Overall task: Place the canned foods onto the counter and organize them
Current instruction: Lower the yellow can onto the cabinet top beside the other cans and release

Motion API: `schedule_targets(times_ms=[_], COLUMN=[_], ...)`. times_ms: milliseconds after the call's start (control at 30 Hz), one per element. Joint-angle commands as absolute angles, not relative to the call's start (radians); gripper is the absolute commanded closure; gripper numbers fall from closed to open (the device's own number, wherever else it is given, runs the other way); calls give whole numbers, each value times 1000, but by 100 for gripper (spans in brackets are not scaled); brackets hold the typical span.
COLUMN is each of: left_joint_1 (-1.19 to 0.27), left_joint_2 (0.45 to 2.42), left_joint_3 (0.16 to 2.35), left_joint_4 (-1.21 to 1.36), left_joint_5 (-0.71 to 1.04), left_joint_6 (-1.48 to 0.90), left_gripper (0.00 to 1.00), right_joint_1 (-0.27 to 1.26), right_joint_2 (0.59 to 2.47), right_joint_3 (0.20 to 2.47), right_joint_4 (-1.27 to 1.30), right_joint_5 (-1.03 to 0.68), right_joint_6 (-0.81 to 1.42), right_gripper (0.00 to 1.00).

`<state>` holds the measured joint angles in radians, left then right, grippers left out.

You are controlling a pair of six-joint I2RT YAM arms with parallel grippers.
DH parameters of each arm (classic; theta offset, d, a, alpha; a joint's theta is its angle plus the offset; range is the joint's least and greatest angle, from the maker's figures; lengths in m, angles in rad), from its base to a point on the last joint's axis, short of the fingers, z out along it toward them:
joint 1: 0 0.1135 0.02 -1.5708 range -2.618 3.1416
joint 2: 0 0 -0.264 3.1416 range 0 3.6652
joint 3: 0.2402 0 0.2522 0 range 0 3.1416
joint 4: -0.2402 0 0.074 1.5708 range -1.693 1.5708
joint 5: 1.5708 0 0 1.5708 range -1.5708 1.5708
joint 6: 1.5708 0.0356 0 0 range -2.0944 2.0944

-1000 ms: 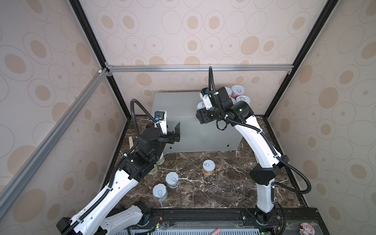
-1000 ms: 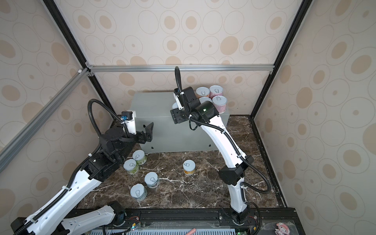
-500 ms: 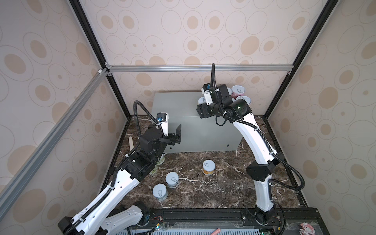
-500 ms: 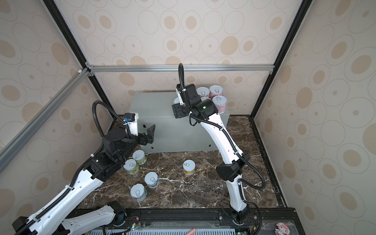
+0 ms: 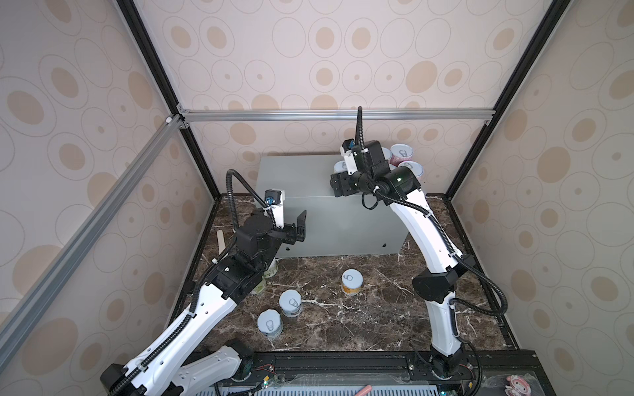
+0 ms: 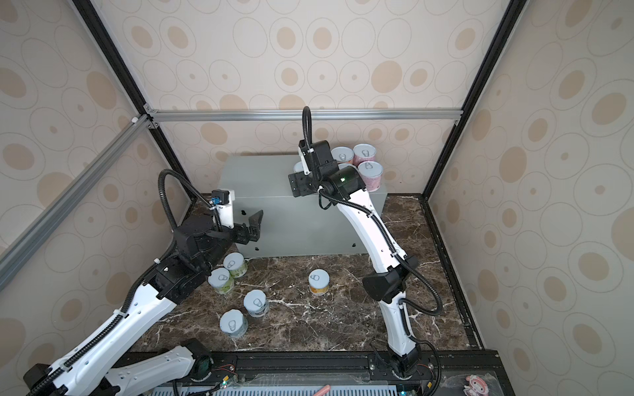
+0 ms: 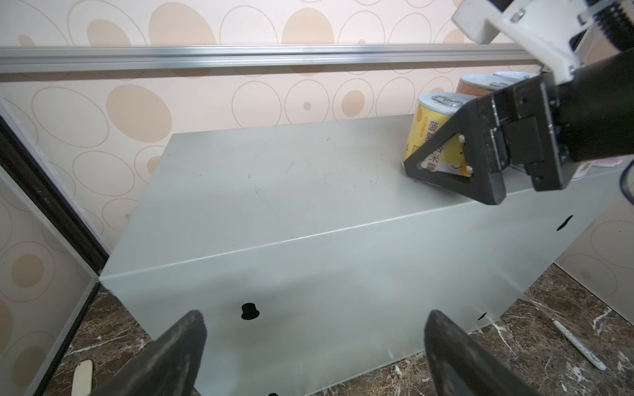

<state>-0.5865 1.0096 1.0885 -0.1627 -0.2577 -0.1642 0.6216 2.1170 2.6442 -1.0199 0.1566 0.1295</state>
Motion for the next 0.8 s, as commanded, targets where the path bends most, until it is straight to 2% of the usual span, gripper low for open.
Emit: schedule_targets(times_ms=[0,200,400,767], left_joint_1=[-575,-573,-573,-573], left_joint_2=[1011,1005,1005,1063], left_joint_3=[1094,1108,1143,1239], left_joint_4=[-137,-152,-166,-233], left_joint_5=[-233,-225,-113,-12], left_joint_6=[-174,-180,-175,-175], left_gripper=[1,1,1,3], right_joint_1=[619,619,620,620], right_joint_2=[2103,2078,2036,1936], right_joint_3=[2659,2661,2661,2660], right_joint_4=[-1014,-1007,-1007,-1021], right_joint_5=[152,138,125,88], right_joint_6=[121,120,128,119], right_gripper=[9,6,4,3])
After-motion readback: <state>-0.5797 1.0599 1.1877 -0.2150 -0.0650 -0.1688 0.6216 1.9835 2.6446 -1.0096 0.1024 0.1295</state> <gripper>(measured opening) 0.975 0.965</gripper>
